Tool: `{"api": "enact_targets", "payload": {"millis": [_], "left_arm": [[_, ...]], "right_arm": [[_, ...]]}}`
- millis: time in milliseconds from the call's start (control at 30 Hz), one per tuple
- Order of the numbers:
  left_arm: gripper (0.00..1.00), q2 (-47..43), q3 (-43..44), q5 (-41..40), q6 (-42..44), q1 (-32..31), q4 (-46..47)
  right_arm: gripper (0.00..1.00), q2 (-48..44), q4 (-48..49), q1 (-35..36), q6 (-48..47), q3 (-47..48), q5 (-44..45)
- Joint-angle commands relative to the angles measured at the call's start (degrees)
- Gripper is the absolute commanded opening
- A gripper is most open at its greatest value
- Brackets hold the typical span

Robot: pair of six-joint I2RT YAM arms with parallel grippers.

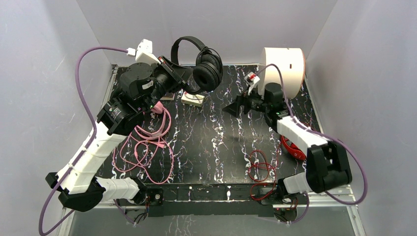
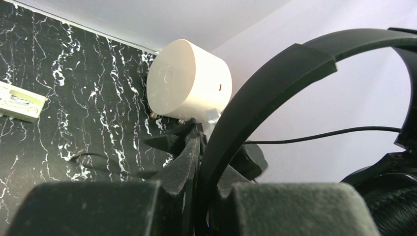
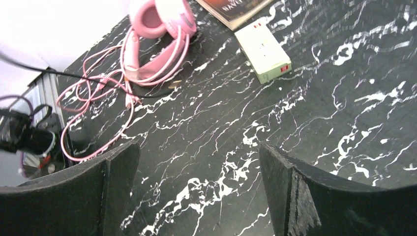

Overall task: Wrap the headphones
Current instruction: Wrap the headphones cable around the headphones.

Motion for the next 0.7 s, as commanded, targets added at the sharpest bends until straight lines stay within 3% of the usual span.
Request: {"api": "enact_targets", "payload": {"millis": [0,133,267,300,367,467,533,600,667], "left_arm": [[0.0,-1.94,2.36,-1.75,0.73,0.06,1.73],[0.0,-1.42,1.87,-0.85,0.82,0.1,2.98],[0.0,0.22,2.72,1.43,-0.07,0.05,3.84],[0.0,0.58,3.03,2.16,-0.41,0.1,3.91],[0.0,1.03,3.28,2.53,-0.72,0.06,4.08],[0.0,0.87,3.28,2.66,-1.24,0.09,4.54],[0.0,0.89,3.58,2.59,-1.18,0.11,4.23],[0.0,0.87,3.78,1.73,-1.0,0.11,3.82],[0.0,0.66,3.81,-0.32,-0.86,0.05,3.47]], "right_arm": [[0.98,-10.28,10.5,-1.14,-6.86,-5.48,-11.32],[0.98,-9.61,14.62,-0.39,-4.17,-6.21,-14.42],[0.98,-7.69,22.51,2.23,-0.8,-6.88,-10.5],[0.96,-6.89,22.32,3.79,-0.51,-6.45,-5.46],[0.79,-4.53,22.4,4.97,0.26,-5.7,-2.87],[0.38,-0.94,32.39,5.09,6.55,-7.35,-3.87],[0.17,0.98,35.88,5.63,8.96,-7.8,-4.53],[0.03,1.61,38.14,6.53,9.89,-9.24,-4.79],[0.0,1.26,38.32,7.51,10.89,-11.29,-3.7]]}}
